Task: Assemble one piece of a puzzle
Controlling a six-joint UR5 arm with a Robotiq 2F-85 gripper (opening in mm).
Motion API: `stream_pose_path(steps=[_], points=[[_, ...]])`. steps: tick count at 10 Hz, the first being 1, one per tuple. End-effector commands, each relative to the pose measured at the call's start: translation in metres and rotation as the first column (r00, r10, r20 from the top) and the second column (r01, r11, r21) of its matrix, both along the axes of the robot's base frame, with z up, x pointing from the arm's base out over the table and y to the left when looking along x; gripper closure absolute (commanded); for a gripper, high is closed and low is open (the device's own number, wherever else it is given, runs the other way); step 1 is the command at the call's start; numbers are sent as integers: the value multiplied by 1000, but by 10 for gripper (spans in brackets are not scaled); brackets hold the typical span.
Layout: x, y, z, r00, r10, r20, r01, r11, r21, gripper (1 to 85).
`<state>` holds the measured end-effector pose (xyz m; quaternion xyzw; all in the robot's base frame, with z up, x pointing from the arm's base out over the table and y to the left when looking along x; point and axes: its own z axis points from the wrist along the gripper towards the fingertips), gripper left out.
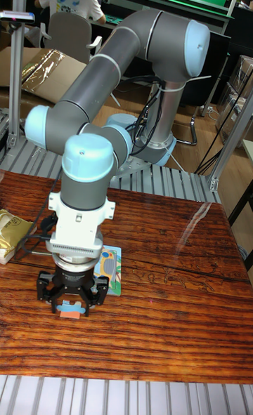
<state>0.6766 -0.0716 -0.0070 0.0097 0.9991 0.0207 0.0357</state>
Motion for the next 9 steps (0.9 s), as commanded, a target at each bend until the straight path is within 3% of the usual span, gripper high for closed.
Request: stream_pose_path(steps=[1,4,9], points=[[7,4,0,998,-60,8,61,998,-33,457],[8,10,8,995,-96,-7,95,994,-54,517],[5,-5,11,996,-87,-20,86,994,-63,547]])
